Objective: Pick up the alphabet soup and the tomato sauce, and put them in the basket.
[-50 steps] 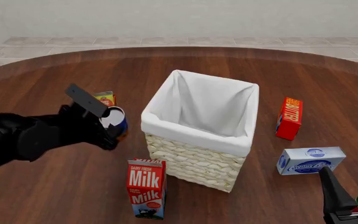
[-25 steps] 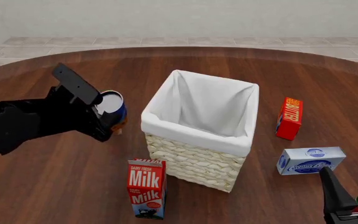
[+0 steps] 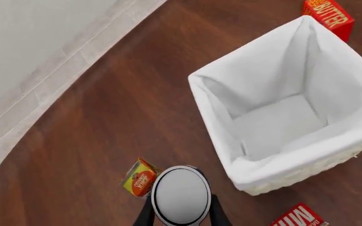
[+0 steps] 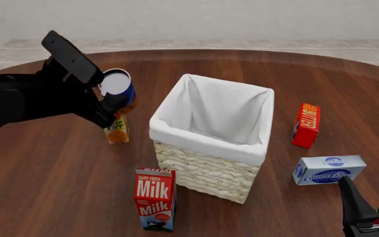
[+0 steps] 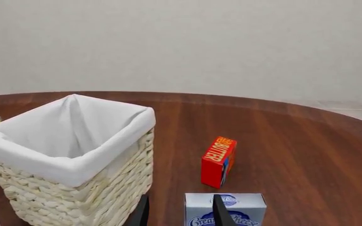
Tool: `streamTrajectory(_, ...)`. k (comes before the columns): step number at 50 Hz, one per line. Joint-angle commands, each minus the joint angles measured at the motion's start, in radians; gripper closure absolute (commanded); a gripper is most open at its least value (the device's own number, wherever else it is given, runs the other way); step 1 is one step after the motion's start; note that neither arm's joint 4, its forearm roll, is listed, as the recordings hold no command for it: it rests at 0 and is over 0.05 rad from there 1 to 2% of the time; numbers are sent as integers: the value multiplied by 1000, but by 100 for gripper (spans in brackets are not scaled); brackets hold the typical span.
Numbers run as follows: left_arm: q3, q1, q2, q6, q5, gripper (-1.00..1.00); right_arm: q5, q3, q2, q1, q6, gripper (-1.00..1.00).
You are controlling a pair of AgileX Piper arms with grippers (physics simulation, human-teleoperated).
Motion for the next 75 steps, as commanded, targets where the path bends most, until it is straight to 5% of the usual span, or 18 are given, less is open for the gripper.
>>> streamTrajectory(1, -91, -18, 13, 40, 32, 100, -1, 0, 0, 1, 4, -100)
streamTrajectory(37, -274, -193, 111, 69, 83, 100, -12, 0, -2, -9, 26, -100)
streamTrajectory(75, -369, -281, 293, 71, 61, 100, -22, -1, -3, -7, 49, -100)
